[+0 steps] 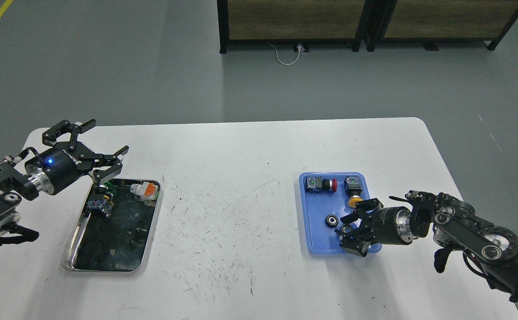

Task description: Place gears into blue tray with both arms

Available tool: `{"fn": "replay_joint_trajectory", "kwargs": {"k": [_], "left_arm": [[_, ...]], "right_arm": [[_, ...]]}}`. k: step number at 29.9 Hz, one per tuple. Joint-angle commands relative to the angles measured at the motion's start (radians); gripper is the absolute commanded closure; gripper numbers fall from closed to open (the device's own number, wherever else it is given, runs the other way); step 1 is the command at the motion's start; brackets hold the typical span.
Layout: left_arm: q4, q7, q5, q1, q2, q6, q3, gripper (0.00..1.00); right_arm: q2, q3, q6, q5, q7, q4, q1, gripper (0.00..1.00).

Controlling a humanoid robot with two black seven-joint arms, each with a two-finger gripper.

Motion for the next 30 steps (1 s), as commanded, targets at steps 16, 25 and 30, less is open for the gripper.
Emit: {"fn": "replay_joint_trajectory", "kwargs": {"k": [16,25,30], "left_arm": [[0.000,0.001,-0.003,-0.005,0.017,0.000,-0.014,0.02],[-0.012,0.002,-0.288,-0.025,0.051,0.000,-0.060,0.02],[-0.023,-0.001,-0.383,-0.029,0.080,-0.003,-0.109,0.02]], "right_arm": [[0.027,0.254,0.000,0.075,-0.001,-0.045,0.057,0.02],[0.021,0.504,0.000,0.190,0.005,-0.096,0.089,0.01],[0.016,0.597,0.000,0.285,0.015,-0.126,0.089,0.01]]}}
